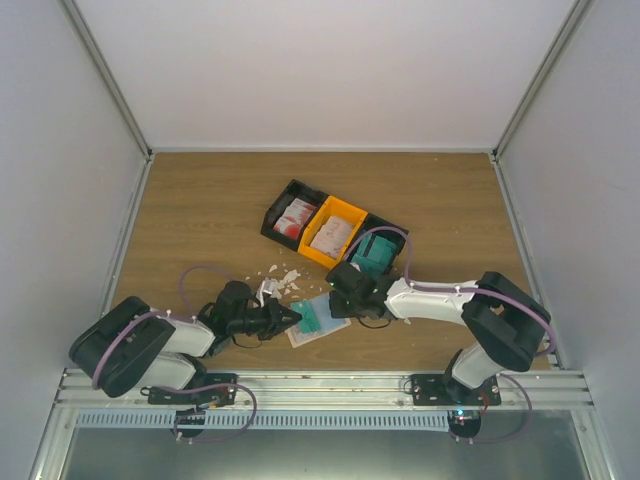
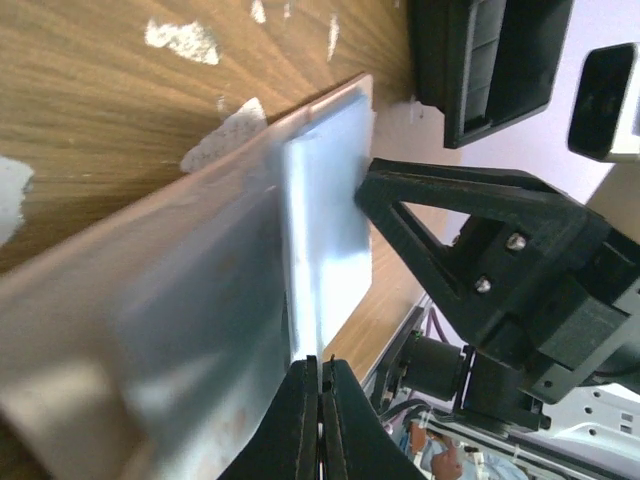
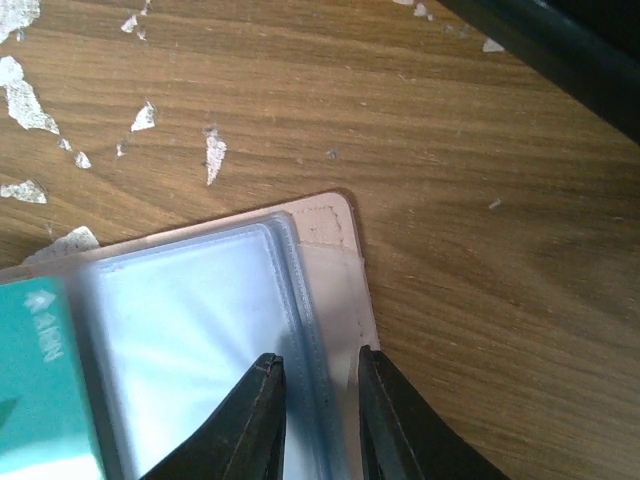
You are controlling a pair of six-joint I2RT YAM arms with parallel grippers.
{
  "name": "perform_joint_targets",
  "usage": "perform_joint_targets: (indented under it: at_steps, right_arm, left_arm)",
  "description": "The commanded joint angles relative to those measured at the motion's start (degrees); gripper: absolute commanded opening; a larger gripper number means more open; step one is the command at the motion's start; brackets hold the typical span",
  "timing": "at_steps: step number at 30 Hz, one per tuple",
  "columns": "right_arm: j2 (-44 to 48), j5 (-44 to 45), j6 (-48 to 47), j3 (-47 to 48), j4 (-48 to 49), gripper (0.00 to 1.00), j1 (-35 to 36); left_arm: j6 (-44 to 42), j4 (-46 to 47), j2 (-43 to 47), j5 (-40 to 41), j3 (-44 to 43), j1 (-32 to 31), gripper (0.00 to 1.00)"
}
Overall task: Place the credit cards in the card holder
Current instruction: Insert the credit card into the card holder.
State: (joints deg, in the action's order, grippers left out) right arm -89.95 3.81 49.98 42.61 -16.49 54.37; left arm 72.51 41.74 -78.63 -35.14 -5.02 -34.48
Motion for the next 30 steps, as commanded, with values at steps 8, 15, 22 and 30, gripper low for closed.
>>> perform_joint_targets:
  at_steps: [8,15,22,30]
  right_arm:
    - [-4.9,-3.6,1.5,-3.5,-2.3,0.21,0.9]
    - [-5.4,-3.6,1.4,-3.4,-1.9,0.21,0.9]
    - [-5.7,-4.9,1.4,-3.3,-1.9,0.21,0.9]
    - [-5.8,-6.2,1.5,-4.1,-0.8,0.20,0.9]
  left_arm:
    - [-2.3,0.1,5.9,4.5,1.5,-0.8,0.00]
    - [-3.1,1.6,3.1,5.1,1.8,-1.3,0.00]
    - [-2.0,10.0,-5.9,2.4,0.9,-1.5,0.00]
    - [0.7,17.1,-12.9,1.4,0.9,-2.7,0.00]
